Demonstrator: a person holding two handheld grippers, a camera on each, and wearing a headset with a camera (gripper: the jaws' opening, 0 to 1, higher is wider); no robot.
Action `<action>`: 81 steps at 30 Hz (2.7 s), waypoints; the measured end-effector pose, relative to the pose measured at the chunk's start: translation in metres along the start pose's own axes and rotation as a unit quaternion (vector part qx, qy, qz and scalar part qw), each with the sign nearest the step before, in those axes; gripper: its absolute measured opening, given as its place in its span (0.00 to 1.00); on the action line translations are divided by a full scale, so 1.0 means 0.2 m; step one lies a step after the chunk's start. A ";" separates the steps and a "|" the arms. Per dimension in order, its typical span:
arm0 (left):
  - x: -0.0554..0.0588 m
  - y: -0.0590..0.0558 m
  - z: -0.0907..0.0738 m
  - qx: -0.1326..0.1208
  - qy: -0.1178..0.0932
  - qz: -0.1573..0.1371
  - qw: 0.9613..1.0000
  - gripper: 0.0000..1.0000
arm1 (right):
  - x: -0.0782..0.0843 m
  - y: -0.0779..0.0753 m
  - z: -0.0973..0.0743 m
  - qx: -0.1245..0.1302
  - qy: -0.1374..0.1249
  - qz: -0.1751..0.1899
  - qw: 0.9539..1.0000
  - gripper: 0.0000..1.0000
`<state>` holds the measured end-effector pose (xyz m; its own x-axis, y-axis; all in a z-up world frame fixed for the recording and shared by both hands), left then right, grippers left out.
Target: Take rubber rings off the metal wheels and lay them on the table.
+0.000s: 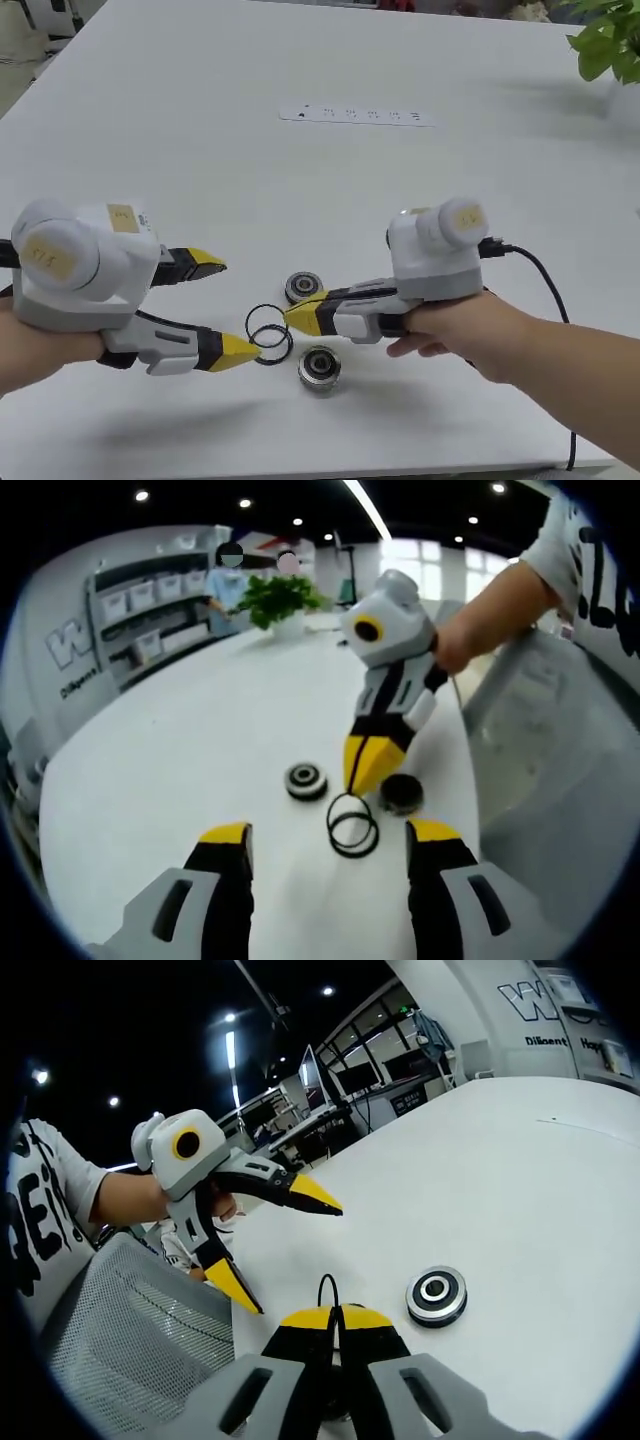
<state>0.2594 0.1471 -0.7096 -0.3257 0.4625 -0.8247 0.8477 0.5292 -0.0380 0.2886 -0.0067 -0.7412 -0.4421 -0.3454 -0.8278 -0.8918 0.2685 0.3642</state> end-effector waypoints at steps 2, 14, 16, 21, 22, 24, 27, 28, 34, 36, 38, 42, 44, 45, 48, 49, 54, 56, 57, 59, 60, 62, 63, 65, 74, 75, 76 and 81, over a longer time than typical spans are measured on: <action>0.01 0.00 0.00 0.001 0.001 0.000 1.000 0.63 | 0.01 0.00 0.00 0.000 0.002 0.001 1.000 0.00; 0.04 0.00 0.00 0.002 0.011 -0.003 1.000 0.62 | 0.04 0.01 0.03 -0.011 0.016 0.009 1.000 0.00; 0.04 0.00 0.00 0.002 0.012 -0.003 1.000 0.62 | 0.04 0.01 0.03 -0.010 0.018 0.010 1.000 0.00; 0.04 0.00 0.01 0.004 0.015 -0.003 1.000 0.62 | 0.06 -0.01 0.03 -0.004 0.022 0.014 1.000 0.00; 0.04 0.00 0.01 0.005 0.015 -0.003 1.000 0.62 | 0.06 -0.01 0.03 -0.003 0.023 0.015 1.000 0.00; 0.04 0.00 0.01 0.005 0.016 -0.002 1.000 0.62 | 0.06 -0.01 0.03 0.000 0.022 0.016 1.000 0.00; 0.04 0.00 0.02 0.005 0.017 -0.003 1.000 0.62 | 0.06 -0.02 0.03 0.004 0.022 0.016 1.000 0.00; 0.04 0.00 0.02 0.005 0.017 -0.003 1.000 0.62 | 0.06 -0.02 0.03 0.004 0.022 0.016 1.000 0.00; 0.04 0.00 0.01 0.006 0.019 -0.003 1.000 0.62 | 0.06 -0.02 0.03 0.008 0.024 0.013 1.000 0.00; 0.04 0.00 0.01 0.006 0.020 -0.003 1.000 0.61 | 0.06 -0.02 0.03 0.009 0.024 0.012 1.000 0.00; 0.04 -0.01 0.01 0.005 0.020 -0.004 1.000 0.61 | 0.06 -0.02 0.03 0.012 0.024 0.010 1.000 0.00; 0.04 -0.01 0.00 0.005 0.020 -0.003 1.000 0.61 | 0.06 -0.02 0.03 0.014 0.023 0.009 1.000 0.02; 0.04 -0.01 0.00 0.005 0.020 -0.004 1.000 0.61 | 0.06 -0.02 0.03 0.014 0.023 0.008 1.000 0.02; 0.04 -0.01 0.00 0.005 0.020 -0.004 1.000 0.61 | 0.06 -0.02 0.03 0.014 0.023 0.008 1.000 0.03; 0.04 -0.01 0.00 0.006 0.022 -0.003 1.000 0.61 | 0.06 -0.02 0.03 0.015 0.024 0.007 1.000 0.04; 0.04 -0.01 0.00 0.005 0.022 -0.003 1.000 0.61 | 0.06 -0.02 0.03 0.015 0.025 0.006 1.000 0.04; 0.04 0.00 0.00 0.006 0.023 -0.002 1.000 0.60 | 0.06 -0.02 0.02 0.016 0.026 0.005 1.000 0.05; 0.03 0.00 0.00 0.006 0.023 -0.002 1.000 0.60 | 0.05 -0.02 0.02 0.017 0.025 0.004 1.000 0.05; 0.03 0.00 0.00 0.006 0.023 -0.002 1.000 0.60 | 0.05 -0.02 0.01 0.017 0.024 0.004 1.000 0.05; 0.02 0.01 0.01 0.006 0.022 -0.001 1.000 0.60 | 0.04 -0.02 0.00 0.018 0.021 0.004 1.000 0.06; 0.02 0.01 0.01 0.006 0.022 -0.001 1.000 0.60 | 0.04 -0.03 0.00 0.019 0.020 0.004 1.000 0.06; 0.01 0.01 0.01 0.005 0.020 -0.001 1.000 0.60 | 0.03 -0.03 -0.01 0.021 0.016 0.005 1.000 0.06; 0.00 0.01 0.01 0.005 0.019 0.000 1.000 0.60 | 0.02 -0.03 -0.01 0.022 0.014 0.006 1.000 0.07; -0.01 0.01 0.01 0.005 0.019 0.002 1.000 0.60 | 0.01 -0.03 -0.02 0.025 0.009 0.006 1.000 0.08; -0.05 0.03 0.01 0.003 0.018 0.006 1.000 0.59 | -0.01 -0.06 -0.08 0.036 -0.001 0.001 0.999 0.09; -0.05 0.04 0.02 0.004 0.018 0.007 1.000 0.59 | -0.02 -0.06 -0.08 0.037 -0.002 0.001 0.999 0.09; -0.06 0.04 0.02 0.004 0.018 0.008 1.000 0.59 | -0.02 -0.06 -0.09 0.039 -0.003 0.000 0.999 0.09; -0.07 0.05 0.03 0.004 0.018 0.008 1.000 0.57 | -0.03 -0.08 -0.12 0.049 -0.005 -0.005 0.999 0.11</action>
<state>0.2756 0.1411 -0.7018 -0.3273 0.4952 -0.8048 0.8560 0.5162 -0.0305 0.3037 -0.0305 -0.7330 -0.4325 -0.3389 -0.8355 -0.8819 0.3518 0.3139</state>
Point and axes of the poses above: the centre of the closed fingertips' face, and the gripper's own axes: z roughly forward along the fingers, y roughly to its left, x roughly out of its underside, the point moved 8 cm from there along -z, roughly backward along the fingers, and after that the axes turned 6 degrees about -z, right-handed, at the moved point
